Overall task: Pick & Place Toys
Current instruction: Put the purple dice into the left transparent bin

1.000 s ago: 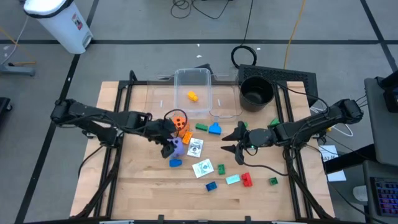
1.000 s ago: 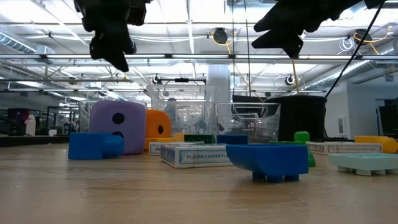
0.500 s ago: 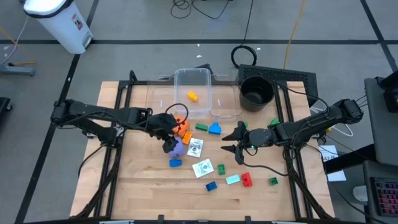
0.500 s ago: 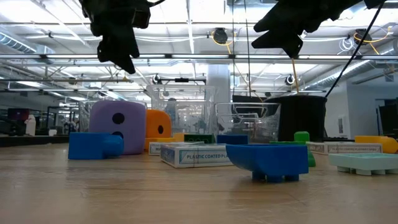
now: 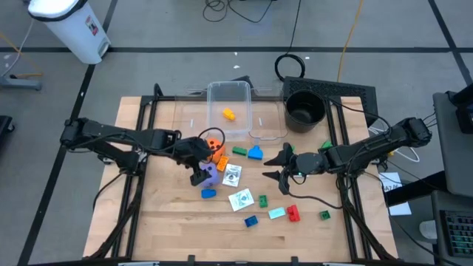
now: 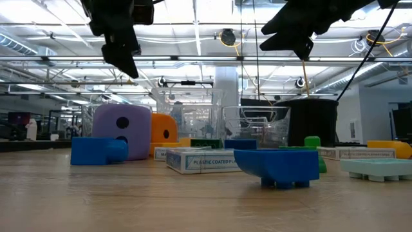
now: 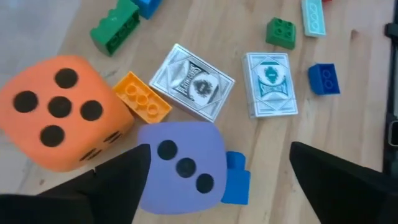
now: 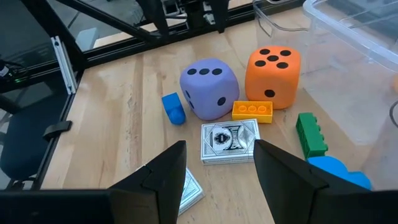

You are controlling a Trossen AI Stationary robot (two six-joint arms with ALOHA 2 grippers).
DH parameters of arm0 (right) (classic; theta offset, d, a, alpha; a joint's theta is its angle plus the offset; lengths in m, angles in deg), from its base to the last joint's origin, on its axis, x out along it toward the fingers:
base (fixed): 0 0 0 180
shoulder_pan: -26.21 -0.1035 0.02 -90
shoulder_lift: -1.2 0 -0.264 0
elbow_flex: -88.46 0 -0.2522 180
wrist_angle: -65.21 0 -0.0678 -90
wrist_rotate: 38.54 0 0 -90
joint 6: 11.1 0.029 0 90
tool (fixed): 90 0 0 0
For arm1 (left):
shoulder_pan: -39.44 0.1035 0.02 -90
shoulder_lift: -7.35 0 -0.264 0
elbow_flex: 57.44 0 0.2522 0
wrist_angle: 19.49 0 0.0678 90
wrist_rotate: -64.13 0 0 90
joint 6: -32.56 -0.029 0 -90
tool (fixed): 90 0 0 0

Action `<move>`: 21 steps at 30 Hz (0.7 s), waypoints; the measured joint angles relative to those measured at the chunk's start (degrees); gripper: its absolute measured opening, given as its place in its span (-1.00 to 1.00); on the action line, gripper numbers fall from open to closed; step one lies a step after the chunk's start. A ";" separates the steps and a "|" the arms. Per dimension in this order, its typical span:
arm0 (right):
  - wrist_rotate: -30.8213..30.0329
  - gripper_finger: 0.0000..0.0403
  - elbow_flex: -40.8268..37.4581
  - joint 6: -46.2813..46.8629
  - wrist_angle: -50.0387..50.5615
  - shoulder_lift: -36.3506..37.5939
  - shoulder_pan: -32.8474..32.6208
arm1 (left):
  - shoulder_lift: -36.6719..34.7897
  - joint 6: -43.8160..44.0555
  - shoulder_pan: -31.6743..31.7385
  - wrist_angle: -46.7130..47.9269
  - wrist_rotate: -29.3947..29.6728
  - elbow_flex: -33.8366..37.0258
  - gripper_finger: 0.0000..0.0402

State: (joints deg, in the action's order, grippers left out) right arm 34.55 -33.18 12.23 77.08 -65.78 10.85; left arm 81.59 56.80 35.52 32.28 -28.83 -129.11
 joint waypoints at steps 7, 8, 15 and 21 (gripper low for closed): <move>-1.26 -0.10 0.00 0.02 0.01 0.00 0.00 | 1.72 -1.21 -0.24 2.47 0.46 0.07 0.97; -1.26 -0.10 0.00 0.02 0.00 0.00 0.00 | 2.23 -1.21 -0.28 2.48 0.46 0.04 0.98; -1.26 -0.10 0.00 0.12 0.10 -0.02 0.00 | 6.00 -1.47 -0.30 3.31 0.54 0.06 0.99; -1.26 -0.10 0.00 0.17 0.14 -0.02 0.00 | 9.32 -1.30 -0.28 3.42 0.06 0.05 0.99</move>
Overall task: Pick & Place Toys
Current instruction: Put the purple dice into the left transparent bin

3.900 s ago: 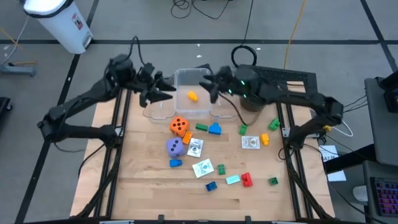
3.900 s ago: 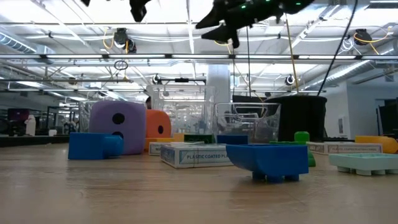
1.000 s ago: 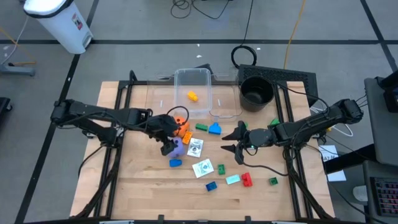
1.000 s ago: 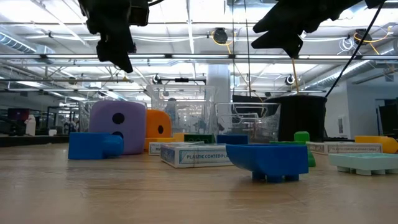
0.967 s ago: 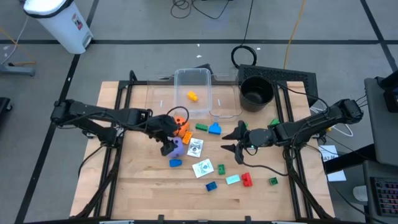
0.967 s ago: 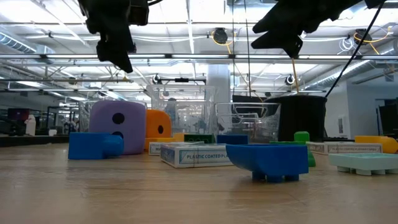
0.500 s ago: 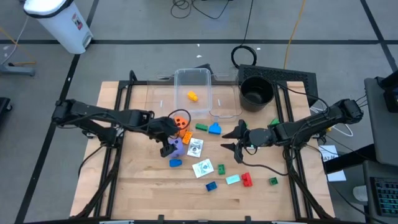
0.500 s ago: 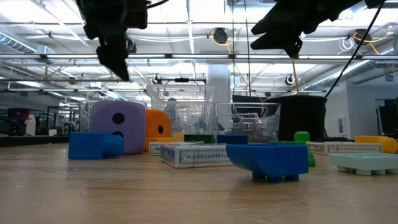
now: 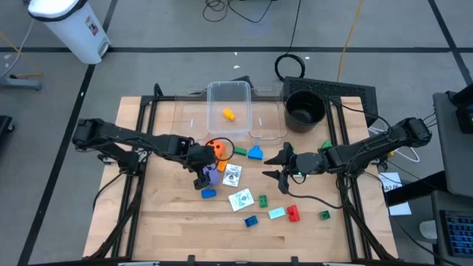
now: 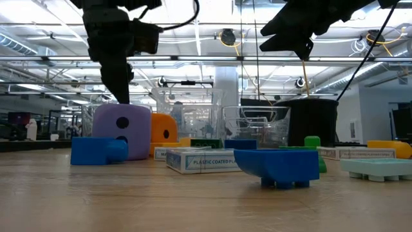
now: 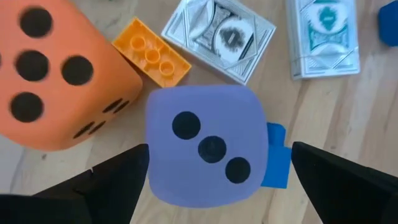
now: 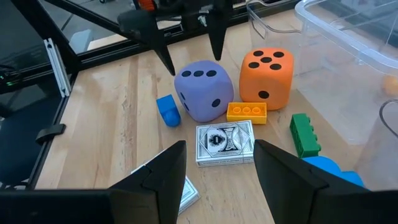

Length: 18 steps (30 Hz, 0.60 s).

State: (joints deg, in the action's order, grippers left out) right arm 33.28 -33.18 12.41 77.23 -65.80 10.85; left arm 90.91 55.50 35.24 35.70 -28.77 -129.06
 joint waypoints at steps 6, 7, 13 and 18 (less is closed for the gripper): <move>0.02 -0.10 0.00 0.02 0.10 0.00 0.00 | 1.86 -0.19 0.00 0.00 0.88 -0.01 0.99; 0.02 -0.10 0.00 0.02 0.13 0.00 0.00 | 2.20 -0.22 0.00 -0.06 0.94 -0.08 0.99; 0.01 -0.10 0.00 0.02 0.35 0.00 0.00 | 2.96 -0.83 0.00 0.54 2.19 -0.12 0.99; 0.02 -0.10 0.00 0.02 0.34 0.00 0.00 | 2.94 -0.12 0.00 0.78 2.24 -0.12 0.99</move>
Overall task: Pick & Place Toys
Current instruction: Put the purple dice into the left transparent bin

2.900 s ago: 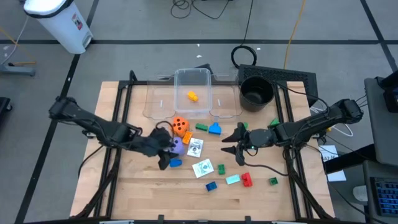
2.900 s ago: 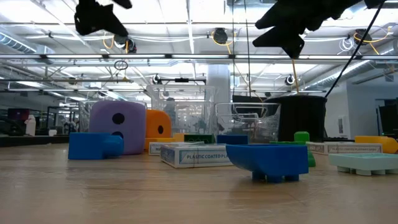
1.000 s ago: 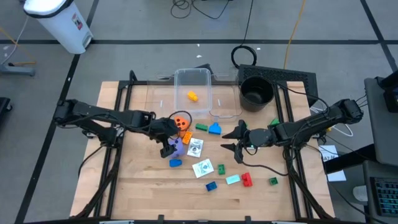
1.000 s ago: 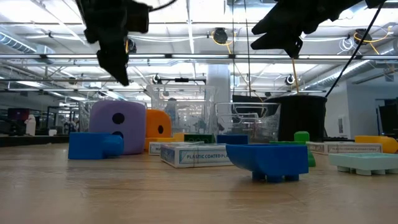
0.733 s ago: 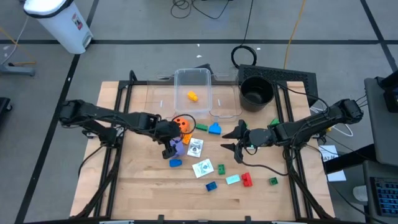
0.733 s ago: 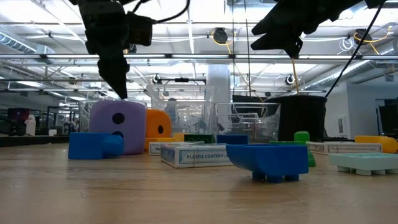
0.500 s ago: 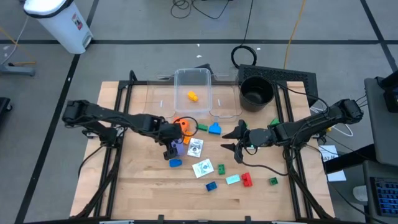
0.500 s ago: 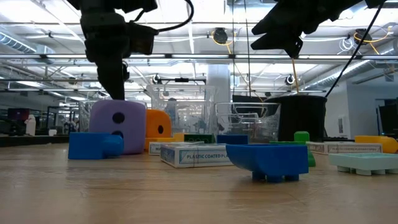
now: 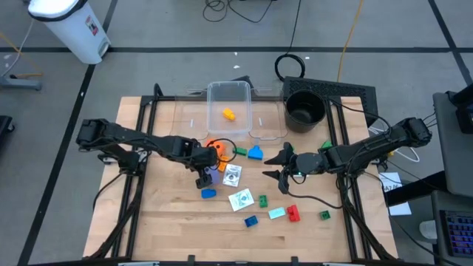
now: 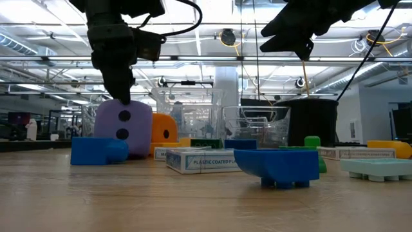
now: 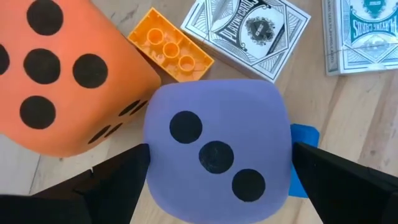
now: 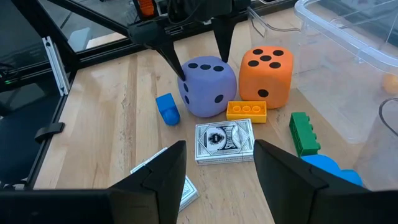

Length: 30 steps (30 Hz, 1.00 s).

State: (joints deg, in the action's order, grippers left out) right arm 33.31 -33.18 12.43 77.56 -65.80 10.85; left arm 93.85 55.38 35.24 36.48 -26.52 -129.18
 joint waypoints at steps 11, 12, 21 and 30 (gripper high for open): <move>-0.02 -0.10 0.00 -0.27 0.00 0.00 0.04 | -0.44 3.11 0.00 0.64 -3.26 0.00 0.99; -0.01 -0.10 0.00 -0.45 0.00 0.00 0.13 | -0.44 3.14 0.00 0.68 -3.25 0.00 0.99; 0.13 -0.10 0.00 -0.44 -0.01 0.00 1.82 | -0.43 3.00 0.22 1.17 -3.90 -0.22 0.99; 0.09 -0.10 0.00 -0.83 -0.02 0.00 1.90 | -0.29 -0.85 0.66 4.80 -1.45 -5.11 0.99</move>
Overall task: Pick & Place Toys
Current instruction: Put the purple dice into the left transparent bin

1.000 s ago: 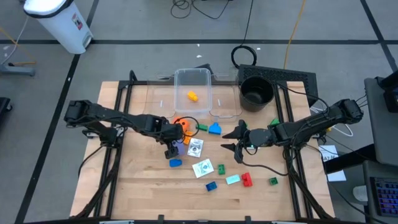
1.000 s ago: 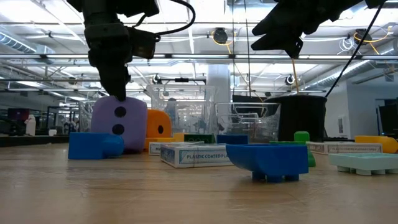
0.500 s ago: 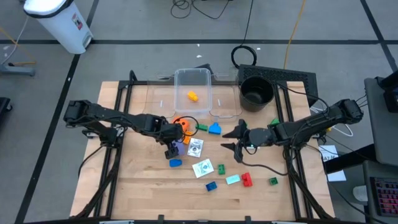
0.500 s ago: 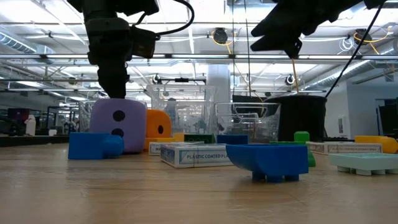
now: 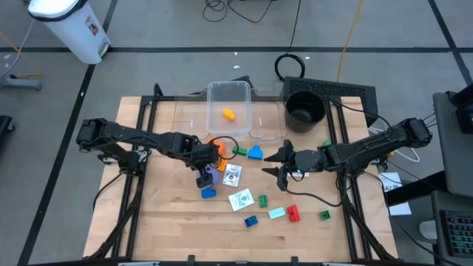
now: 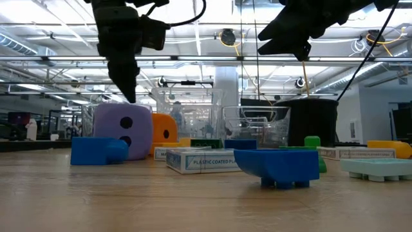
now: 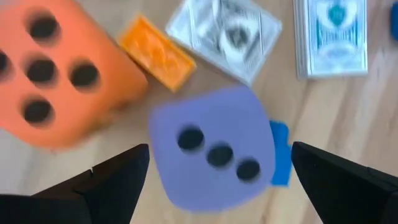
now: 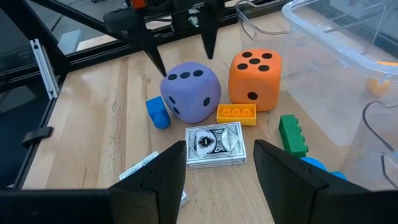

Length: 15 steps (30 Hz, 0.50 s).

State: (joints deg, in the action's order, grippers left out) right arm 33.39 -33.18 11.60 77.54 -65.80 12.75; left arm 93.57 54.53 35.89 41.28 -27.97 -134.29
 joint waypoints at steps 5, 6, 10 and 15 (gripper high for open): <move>0.07 -0.10 0.00 0.21 0.00 0.00 -0.02 | 0.00 -0.29 -0.05 0.10 0.60 -0.03 0.99; 0.07 -0.10 0.00 0.43 0.00 0.00 -0.02 | 0.00 0.23 -0.07 0.02 0.87 -0.03 0.99; 0.07 -0.10 0.00 0.61 0.00 0.00 -0.02 | 0.00 2.68 0.07 0.76 2.28 -0.03 0.99; 0.09 -0.10 0.00 0.59 0.02 0.00 -0.02 | 1.24 5.19 0.13 1.01 2.05 0.47 0.99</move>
State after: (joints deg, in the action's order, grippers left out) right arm 33.48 -33.18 12.19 77.56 -65.80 12.73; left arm 94.81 59.72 36.02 42.29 -25.92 -133.81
